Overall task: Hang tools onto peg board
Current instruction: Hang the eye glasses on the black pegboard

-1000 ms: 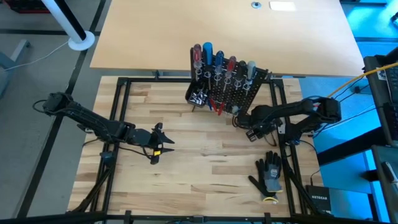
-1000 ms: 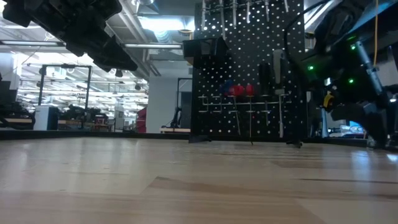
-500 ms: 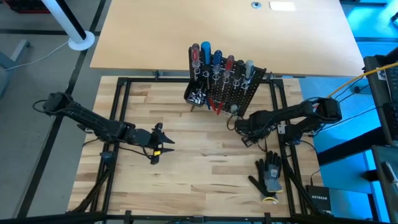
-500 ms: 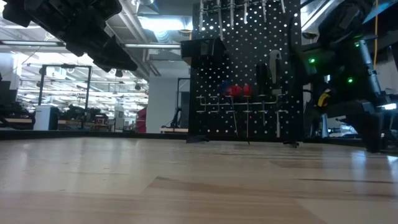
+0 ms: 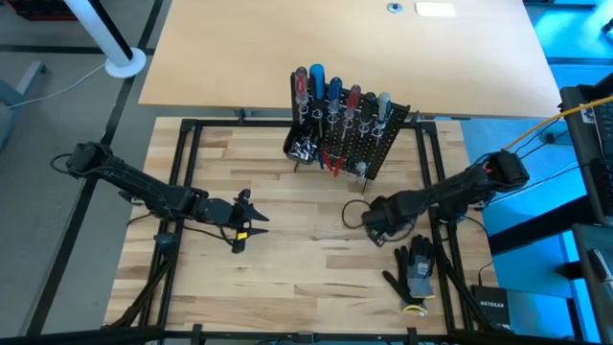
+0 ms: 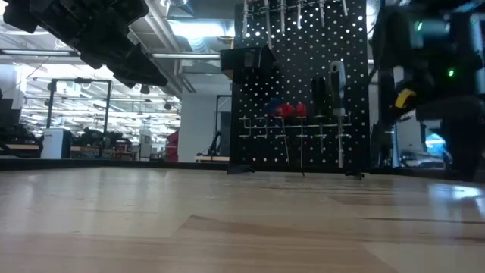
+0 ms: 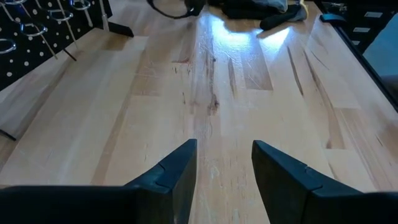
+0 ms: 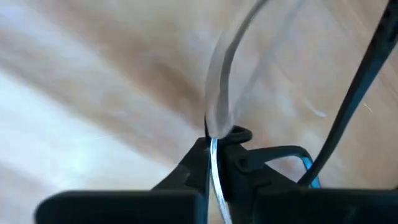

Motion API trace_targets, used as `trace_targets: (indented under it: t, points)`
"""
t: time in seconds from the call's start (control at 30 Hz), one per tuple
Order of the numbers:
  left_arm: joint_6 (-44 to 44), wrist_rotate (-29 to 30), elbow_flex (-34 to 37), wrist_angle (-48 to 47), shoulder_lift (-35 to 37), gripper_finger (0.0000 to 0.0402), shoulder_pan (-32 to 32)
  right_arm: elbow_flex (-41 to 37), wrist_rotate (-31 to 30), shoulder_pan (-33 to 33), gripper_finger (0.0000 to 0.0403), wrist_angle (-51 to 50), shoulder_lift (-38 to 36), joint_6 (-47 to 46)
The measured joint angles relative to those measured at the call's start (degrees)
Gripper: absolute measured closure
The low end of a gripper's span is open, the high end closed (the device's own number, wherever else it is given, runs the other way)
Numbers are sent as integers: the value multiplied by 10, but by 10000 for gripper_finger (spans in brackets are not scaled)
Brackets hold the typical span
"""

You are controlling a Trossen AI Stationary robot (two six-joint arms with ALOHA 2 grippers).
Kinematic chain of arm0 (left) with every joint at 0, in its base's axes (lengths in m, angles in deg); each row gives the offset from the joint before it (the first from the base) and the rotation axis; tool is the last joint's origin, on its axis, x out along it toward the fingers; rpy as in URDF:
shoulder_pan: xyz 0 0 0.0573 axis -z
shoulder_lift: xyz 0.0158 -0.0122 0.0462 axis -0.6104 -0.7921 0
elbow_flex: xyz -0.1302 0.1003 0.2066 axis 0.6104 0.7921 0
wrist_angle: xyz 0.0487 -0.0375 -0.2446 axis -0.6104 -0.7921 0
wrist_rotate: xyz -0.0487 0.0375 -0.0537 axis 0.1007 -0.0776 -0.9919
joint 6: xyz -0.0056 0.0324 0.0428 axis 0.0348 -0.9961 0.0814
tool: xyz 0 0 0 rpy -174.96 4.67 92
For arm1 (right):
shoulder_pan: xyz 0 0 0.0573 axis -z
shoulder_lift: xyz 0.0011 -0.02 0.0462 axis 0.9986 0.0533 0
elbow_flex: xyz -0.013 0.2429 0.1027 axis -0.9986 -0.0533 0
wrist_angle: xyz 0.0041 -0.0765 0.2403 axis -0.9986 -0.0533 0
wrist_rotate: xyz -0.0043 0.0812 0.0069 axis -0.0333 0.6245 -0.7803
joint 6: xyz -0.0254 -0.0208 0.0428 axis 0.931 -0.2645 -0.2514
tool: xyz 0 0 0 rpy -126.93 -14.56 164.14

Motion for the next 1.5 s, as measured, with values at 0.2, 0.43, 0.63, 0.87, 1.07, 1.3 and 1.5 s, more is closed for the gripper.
trace_targets:
  t: [0.2,0.43,0.63,0.87,1.07,1.3,1.5]
  points:
    - [10,0,0,7,0,256,0,72,-35,-85,379,4,0,-1]
    - [54,-9,0,40,0,252,-2,143,-202,-198,379,137,0,94]
    - [50,-49,0,85,0,209,-1,144,-316,-237,376,343,16,244]
    - [-7,-54,-4,259,-21,182,4,144,-237,-216,374,657,86,457]
    - [-66,-56,-59,320,-102,192,29,144,-180,-188,373,832,155,524]
    - [-65,-55,-127,312,-190,196,38,144,-133,-170,373,898,190,536]
    - [-22,-37,-134,315,-203,196,37,144,-138,-171,373,900,189,536]
